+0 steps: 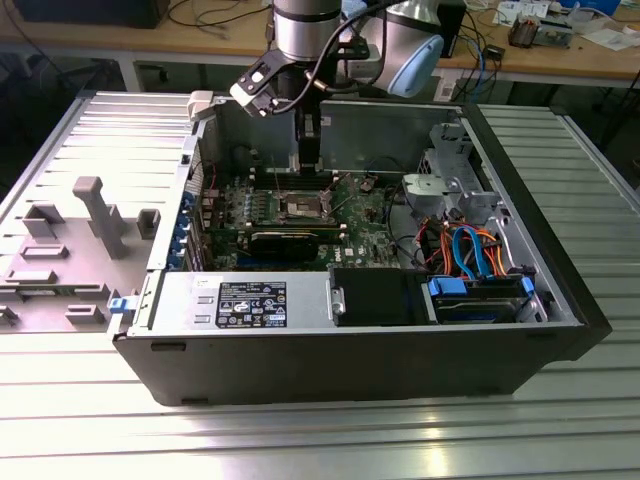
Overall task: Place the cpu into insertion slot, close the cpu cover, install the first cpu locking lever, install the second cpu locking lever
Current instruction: 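Place the cpu into insertion slot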
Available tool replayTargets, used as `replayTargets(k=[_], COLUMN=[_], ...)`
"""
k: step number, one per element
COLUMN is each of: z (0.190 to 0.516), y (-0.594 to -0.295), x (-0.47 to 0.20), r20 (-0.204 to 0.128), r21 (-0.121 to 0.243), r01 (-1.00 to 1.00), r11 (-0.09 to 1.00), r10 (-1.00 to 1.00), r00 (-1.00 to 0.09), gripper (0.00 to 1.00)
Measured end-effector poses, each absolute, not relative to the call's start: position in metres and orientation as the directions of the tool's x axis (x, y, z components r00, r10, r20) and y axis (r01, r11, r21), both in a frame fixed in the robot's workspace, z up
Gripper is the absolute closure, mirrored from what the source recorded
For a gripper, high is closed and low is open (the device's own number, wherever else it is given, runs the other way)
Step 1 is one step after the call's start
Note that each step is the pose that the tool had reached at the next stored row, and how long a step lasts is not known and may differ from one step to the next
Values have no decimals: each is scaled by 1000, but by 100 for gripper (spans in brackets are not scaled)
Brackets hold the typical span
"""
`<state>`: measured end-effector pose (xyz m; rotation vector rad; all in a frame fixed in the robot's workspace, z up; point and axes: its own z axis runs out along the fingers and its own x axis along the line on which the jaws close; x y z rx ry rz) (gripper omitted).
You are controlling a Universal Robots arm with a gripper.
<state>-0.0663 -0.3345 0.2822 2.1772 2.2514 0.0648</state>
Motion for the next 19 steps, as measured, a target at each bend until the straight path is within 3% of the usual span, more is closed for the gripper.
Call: replayTargets(k=[19], z=[230], y=[-334], x=[-66], r20=[22], r21=[36], r01=[999], r11=[10], r10=[1000], r00=[-11], gripper=[45])
